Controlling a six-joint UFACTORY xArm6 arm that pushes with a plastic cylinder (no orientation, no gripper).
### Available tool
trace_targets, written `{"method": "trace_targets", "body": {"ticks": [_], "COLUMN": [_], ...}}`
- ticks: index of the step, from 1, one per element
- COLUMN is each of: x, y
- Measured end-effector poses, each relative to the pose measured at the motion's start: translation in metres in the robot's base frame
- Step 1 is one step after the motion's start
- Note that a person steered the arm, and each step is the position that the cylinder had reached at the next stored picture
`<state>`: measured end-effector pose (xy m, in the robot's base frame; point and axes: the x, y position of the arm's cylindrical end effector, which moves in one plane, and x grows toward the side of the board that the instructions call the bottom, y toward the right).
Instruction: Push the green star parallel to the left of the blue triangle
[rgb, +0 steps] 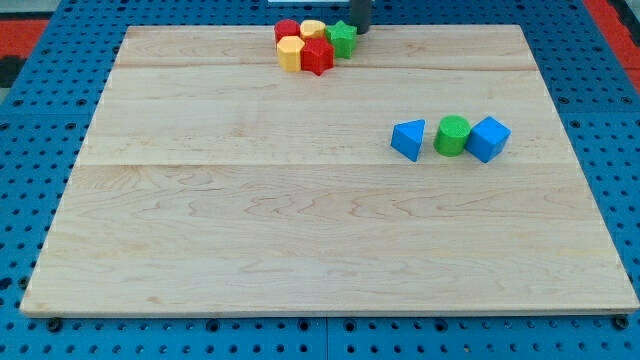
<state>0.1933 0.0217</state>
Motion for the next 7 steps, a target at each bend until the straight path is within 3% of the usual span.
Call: {"method": "trace_targets", "body": {"ticks": [1,2,3,4,5,7], "x": [0.005,0.067,0.085,0.045,0.055,0.140], "y": [-0.029,-0.031,-0.016,-0.014,0.007,0.019]}}
